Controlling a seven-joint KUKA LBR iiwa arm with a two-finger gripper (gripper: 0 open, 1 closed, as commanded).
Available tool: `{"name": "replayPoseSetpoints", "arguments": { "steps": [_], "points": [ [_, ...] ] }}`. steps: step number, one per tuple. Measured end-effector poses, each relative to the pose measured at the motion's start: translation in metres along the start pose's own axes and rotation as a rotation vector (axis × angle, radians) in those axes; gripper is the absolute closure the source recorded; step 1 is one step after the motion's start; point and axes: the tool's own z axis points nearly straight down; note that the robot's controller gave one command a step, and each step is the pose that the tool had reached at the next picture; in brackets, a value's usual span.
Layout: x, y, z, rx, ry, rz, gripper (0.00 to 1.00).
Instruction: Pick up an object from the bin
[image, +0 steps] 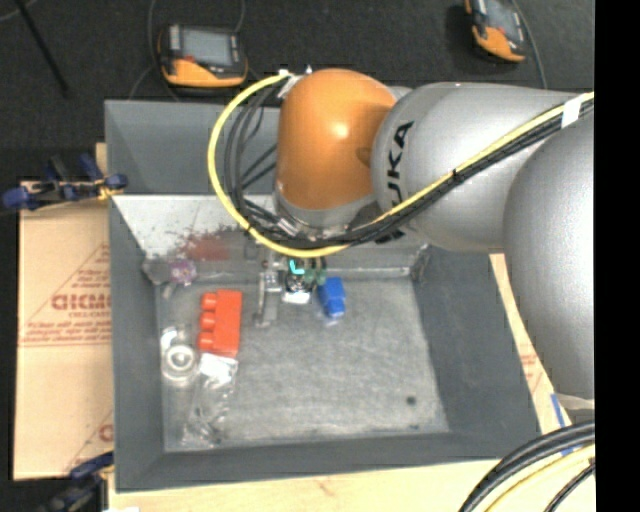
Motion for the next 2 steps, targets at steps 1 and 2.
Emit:
{"name": "replayPoseSetpoints", "arguments": {
  "steps": [1,2],
  "points": [
    [-0.001,0.021,0.130,0.000,-0.019,-0.433,0.00],
    [-0.009,0.023,0.101,0.004,-0.012,-0.568,0.00]
  ]
}}
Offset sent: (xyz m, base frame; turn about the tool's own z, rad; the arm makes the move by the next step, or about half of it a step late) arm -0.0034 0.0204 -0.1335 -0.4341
